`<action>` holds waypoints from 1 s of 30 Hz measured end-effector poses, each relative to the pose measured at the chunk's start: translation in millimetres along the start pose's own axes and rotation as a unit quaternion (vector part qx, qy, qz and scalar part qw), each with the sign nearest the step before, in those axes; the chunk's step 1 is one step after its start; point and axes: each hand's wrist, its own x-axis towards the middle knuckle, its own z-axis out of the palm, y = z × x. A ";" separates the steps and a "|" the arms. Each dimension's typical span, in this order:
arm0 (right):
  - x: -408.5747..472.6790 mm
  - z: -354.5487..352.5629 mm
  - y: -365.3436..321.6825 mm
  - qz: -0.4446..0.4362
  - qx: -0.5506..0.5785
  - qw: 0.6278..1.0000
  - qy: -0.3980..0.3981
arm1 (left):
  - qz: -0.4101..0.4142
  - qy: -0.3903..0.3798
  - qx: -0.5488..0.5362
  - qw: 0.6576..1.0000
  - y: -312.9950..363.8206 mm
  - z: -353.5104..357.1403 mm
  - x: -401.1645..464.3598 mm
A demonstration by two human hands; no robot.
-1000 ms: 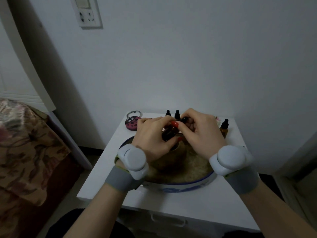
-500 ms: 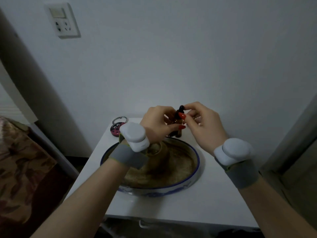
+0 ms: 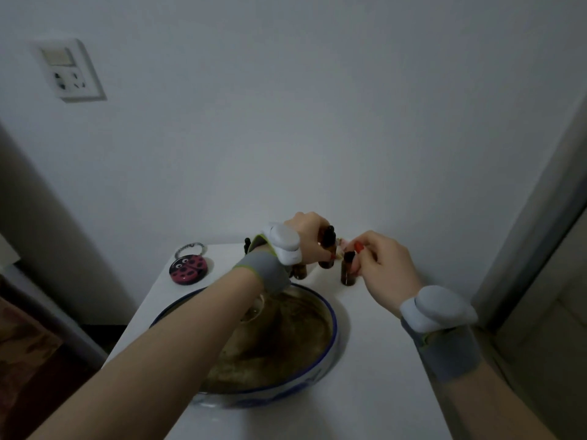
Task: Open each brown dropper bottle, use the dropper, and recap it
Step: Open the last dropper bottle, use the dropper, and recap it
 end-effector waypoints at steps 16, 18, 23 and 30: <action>4.2 8.3 9.3 0.018 -0.010 1.000 -0.018 | -0.097 -0.076 0.306 0.944 -23.1 38.5 50.1; 4.4 11.5 10.6 0.020 -0.008 0.999 -0.023 | -0.103 -0.075 0.321 0.939 -29.7 43.5 56.0; 4.3 13.2 13.6 0.027 -0.018 0.999 -0.021 | -0.131 -0.079 0.315 0.937 -39.8 52.8 68.4; 10.1 13.6 21.7 0.068 -0.037 0.997 0.010 | -0.145 -0.074 0.344 0.925 -50.1 59.8 72.2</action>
